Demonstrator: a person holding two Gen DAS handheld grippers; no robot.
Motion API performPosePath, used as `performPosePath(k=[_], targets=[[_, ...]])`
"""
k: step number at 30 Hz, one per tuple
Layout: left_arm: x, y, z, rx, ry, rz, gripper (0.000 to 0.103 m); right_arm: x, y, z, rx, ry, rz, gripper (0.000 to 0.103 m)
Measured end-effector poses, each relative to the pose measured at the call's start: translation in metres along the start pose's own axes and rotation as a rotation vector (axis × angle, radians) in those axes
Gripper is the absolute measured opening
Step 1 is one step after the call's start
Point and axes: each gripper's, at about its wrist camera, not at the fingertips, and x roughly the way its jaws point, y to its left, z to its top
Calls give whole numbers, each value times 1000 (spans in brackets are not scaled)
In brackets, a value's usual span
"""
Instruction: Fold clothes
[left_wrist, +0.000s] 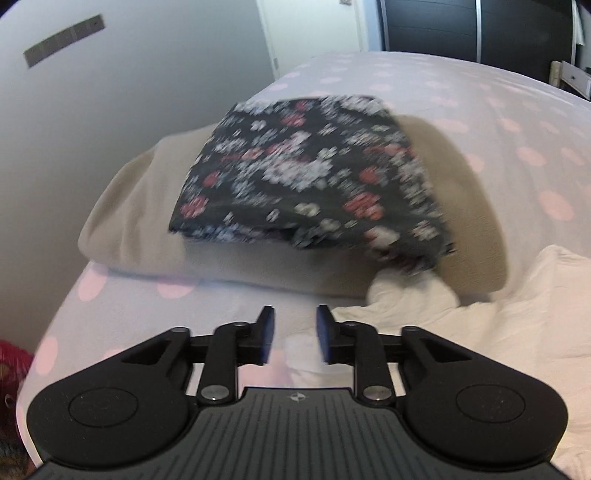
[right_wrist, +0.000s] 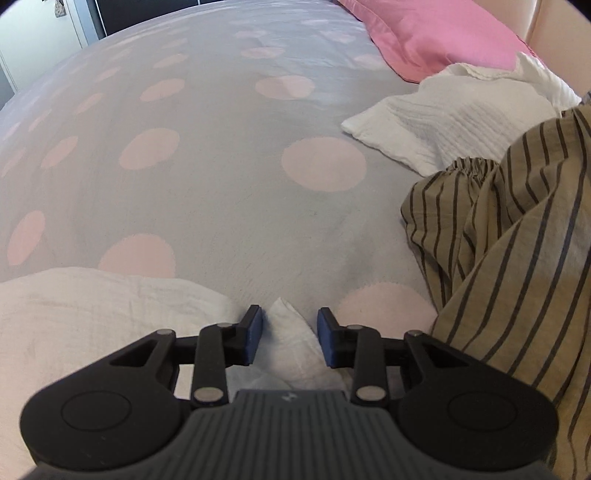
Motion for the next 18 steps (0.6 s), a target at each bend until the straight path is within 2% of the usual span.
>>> performPosePath(k=[4, 6, 9, 11, 12, 13, 15, 18], targets=[[19, 5, -10, -73, 77, -148, 42, -2, 2, 0, -7, 4, 4, 17], [22, -6, -11, -49, 70, -169, 47, -4, 5, 0, -20, 7, 1, 8], [27, -29, -10, 11, 67, -190, 48, -11, 10, 0, -44, -9, -26, 6], [34, -41, -8, 17, 84, -193, 41, -19, 10, 3, -56, -39, -54, 6], [36, -44, -7, 12, 87, -184, 26, -24, 10, 6, -61, -56, -69, 5], [34, -44, -6, 7, 77, -166, 16, -30, 8, 9, -65, -71, -88, 5], [31, -44, -3, -3, 57, -130, 10, -44, 2, 18, -70, -107, -115, 5], [23, -33, 3, -56, 9, -69, 8, -62, -10, 35, -71, -163, -156, 5]])
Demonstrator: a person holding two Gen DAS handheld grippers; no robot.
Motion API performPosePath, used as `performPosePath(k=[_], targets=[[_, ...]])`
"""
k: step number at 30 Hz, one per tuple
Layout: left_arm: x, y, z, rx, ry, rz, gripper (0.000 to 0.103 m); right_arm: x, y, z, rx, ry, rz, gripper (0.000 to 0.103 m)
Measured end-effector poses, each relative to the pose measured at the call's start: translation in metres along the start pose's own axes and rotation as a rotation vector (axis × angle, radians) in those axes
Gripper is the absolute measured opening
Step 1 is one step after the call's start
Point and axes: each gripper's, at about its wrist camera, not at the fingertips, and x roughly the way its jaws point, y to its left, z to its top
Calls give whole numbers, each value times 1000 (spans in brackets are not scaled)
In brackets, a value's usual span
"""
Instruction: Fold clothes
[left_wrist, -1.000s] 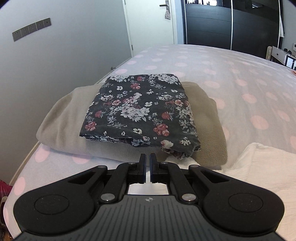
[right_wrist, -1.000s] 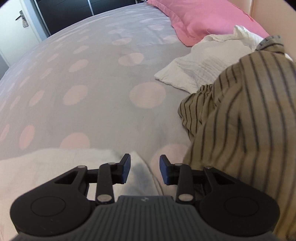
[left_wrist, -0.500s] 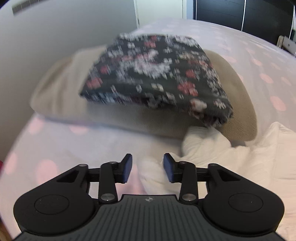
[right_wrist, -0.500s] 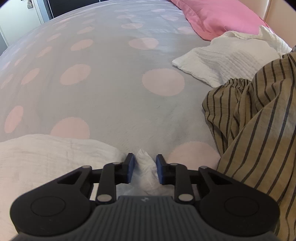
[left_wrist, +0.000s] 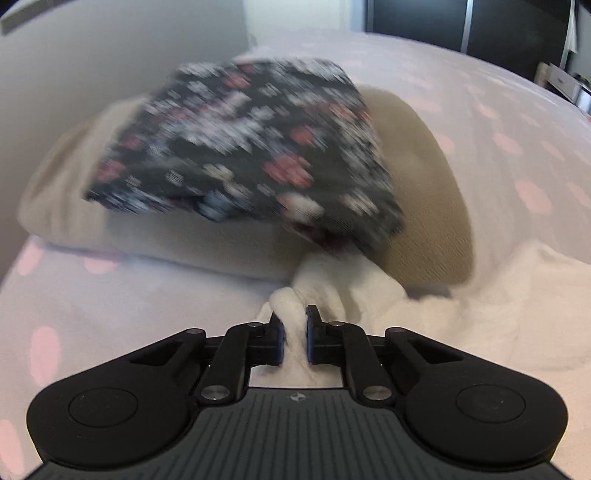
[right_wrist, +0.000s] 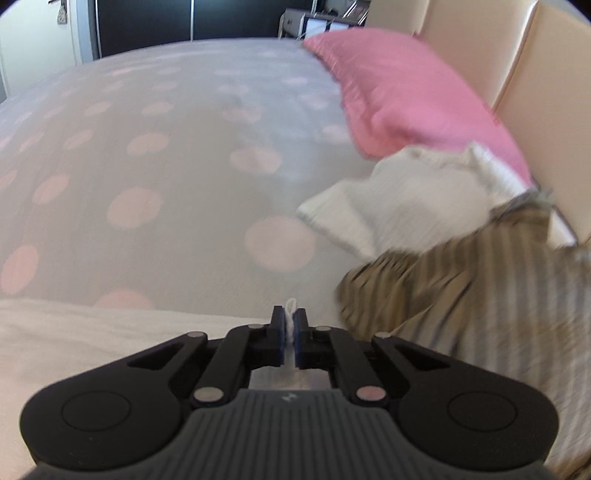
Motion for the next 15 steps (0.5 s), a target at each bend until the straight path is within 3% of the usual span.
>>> performPosePath(k=[3, 6, 15], targets=[[-11, 20, 10, -85, -66, 59, 8, -5, -16, 17, 27, -31, -72, 5], [-17, 27, 14, -108, -91, 68, 8, 0, -28, 30, 52, -45, -138, 4], [-15, 19, 20, -86, -102, 73, 8, 7, -18, 31, 16, -45, -149, 5]])
